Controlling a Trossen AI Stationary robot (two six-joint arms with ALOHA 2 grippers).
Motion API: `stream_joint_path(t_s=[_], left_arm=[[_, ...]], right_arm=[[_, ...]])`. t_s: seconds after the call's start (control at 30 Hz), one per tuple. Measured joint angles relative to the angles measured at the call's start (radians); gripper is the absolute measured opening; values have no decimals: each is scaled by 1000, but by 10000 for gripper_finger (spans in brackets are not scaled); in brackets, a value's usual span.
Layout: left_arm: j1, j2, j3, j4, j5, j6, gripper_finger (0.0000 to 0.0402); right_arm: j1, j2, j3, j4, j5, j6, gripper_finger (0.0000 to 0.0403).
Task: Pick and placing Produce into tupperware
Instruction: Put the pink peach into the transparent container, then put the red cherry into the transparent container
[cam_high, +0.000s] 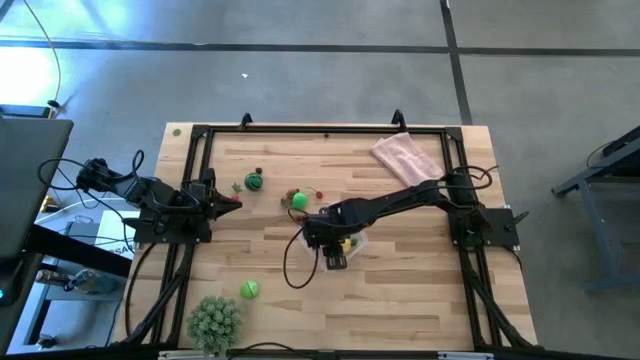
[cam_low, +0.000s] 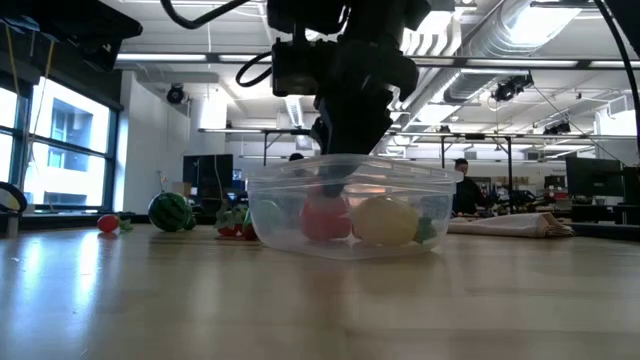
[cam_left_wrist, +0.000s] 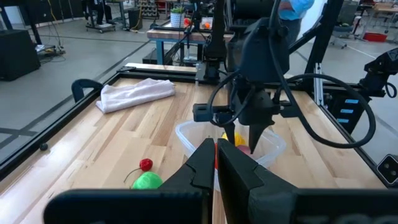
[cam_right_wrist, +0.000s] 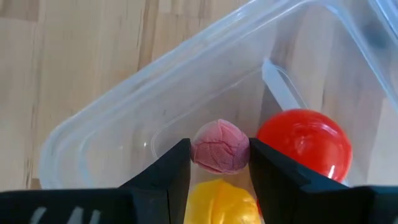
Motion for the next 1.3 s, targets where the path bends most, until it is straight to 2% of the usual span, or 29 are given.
stream_joint_path(t_s=[0.73, 1.07, 1.3], left_arm=[[0, 0, 0, 0, 0, 0, 8], [0, 0, 0, 0, 0, 0, 8], [0, 0, 0, 0, 0, 0, 8]], right_arm=[[-1, 0, 0, 38, -33, 55, 139], [-15, 0, 0, 40, -26, 116, 190], [-26, 0, 4, 28, -28, 116, 195]])
